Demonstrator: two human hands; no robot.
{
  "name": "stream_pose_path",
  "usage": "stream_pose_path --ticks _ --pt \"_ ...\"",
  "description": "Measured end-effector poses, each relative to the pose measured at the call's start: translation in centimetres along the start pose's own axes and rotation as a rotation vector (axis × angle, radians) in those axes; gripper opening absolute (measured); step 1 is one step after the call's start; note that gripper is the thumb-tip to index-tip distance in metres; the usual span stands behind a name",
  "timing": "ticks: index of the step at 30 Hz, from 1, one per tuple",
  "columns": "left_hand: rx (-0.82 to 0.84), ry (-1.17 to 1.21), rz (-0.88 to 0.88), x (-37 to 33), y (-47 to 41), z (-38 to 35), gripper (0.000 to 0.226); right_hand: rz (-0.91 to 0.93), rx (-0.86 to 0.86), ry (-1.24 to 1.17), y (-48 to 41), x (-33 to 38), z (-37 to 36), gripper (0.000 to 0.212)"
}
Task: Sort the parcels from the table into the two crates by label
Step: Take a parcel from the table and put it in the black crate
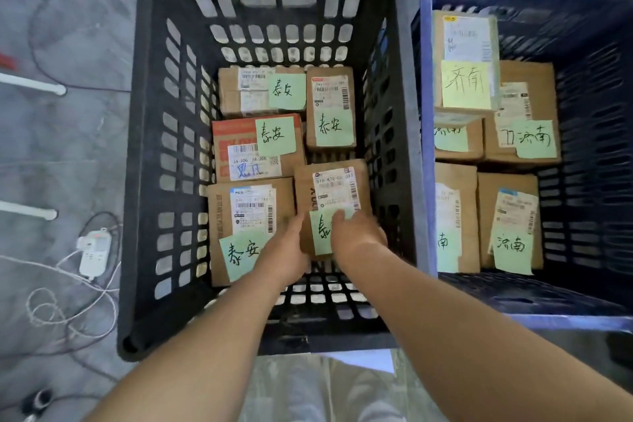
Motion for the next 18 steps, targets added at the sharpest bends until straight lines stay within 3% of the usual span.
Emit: stream_pose_path --ticks 5,8,11,15,18 --pt "0.039 -0.083 0.004 -0.2 -0.2 0.7 0.066 0.079 0.168 0.068 0.7 2.7 -2.8 0.047" --pt "-0.111 -0.239 -0.004 -1.1 -1.5 3.4 0.07 0.131 -0.041 0.065 -0.1 3.2 0.2 0.048" --pt "-0.194 -0.452 -0.121 -2.9 -3.2 5.3 0.072 0.142 -0.227 0.161 -1.7 3.2 3.9 0.059" --pt "-0.207 -0.57 -0.207 -3.9 -5.3 5.9 0.076 0.127 -0.276 0.173 -4.6 3.3 5.8 0.055" --pt "-0.238 -0.575 -0.233 -3.9 -6.5 6.1 0.06 0.095 -0.281 0.099 -5.9 2.7 6.2 0.056"
Point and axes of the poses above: each hand's wrist, its own y-axis away from the middle knuckle, its own z-axis out of the back of the hand, x = y × z, the point moved 6 cm from there along -y, towards the middle knuckle, and after that the axes turned 5 degrees about z, right-handed, at the moved point
